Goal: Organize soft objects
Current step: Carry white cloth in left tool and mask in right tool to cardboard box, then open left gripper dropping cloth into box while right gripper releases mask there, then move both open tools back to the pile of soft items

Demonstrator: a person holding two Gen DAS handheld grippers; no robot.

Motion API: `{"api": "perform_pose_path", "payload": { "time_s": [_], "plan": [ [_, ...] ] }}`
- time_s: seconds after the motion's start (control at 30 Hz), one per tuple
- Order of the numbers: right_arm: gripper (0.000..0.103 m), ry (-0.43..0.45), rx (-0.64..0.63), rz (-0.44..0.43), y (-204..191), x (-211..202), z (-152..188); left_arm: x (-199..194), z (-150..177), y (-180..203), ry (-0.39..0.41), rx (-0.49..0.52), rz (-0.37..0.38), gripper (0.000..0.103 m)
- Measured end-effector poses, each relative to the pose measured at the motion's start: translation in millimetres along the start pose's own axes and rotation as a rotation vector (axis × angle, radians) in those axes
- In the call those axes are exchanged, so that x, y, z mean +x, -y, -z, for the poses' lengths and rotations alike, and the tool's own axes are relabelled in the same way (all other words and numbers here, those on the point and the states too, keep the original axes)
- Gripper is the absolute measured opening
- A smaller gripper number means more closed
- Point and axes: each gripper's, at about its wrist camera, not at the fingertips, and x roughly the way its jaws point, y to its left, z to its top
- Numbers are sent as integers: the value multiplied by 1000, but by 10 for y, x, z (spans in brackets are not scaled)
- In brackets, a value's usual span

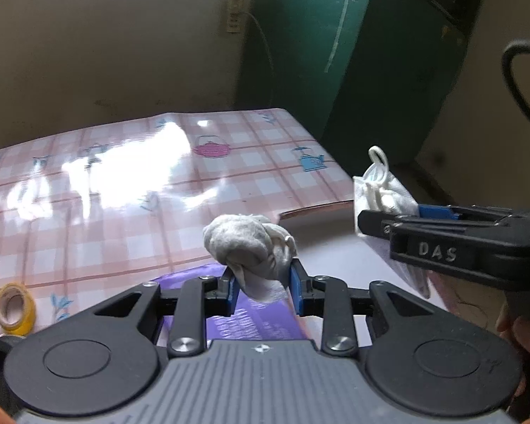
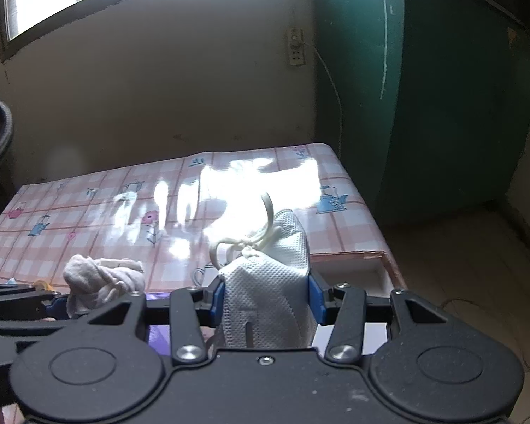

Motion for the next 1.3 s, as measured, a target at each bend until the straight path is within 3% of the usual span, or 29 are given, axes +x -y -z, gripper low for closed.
{"api": "perform_pose_path", "payload": {
  "time_s": [0.2, 0.23, 0.3, 0.37, 0.47, 0.67, 0.9, 1.03, 1.1, 1.17, 1.3],
  "plan": [
    [59, -18, 13, 28, 147, 52, 19, 152, -24, 208, -8, 1, 103, 32],
    [62, -12, 17, 48, 182, 65, 7, 161, -20, 230, -4, -3, 106, 35],
    [72, -1, 28, 67, 266, 49, -6, 206, -18, 242, -9, -15, 127, 67],
    [77, 5, 55, 51, 328, -13, -11, 189, 2, 218, 3, -36, 149, 75],
    [80, 15, 52, 53, 342, -88, -16, 147, -4, 190, 7, -34, 143, 80],
    [89, 44, 32, 83, 253, -258, 3, -33, -5, 175, 20, -29, 59, 86],
    [90, 92, 44, 74, 119, -549, 89, -341, -15, 94, 51, -6, -77, 93],
    [92, 90, 16, 178, -103, -640, 206, -463, 16, 48, 66, 12, -166, 95],
    [92, 136, 4, 219, -207, -709, 288, -519, 31, 17, 62, 9, -185, 97],
    [92, 139, 20, 176, -256, -768, 328, -594, 51, -24, 73, 0, -203, 103],
    [92, 107, 39, 113, -395, -846, 361, -734, 82, -77, 99, -13, -243, 103]
  ]
}}
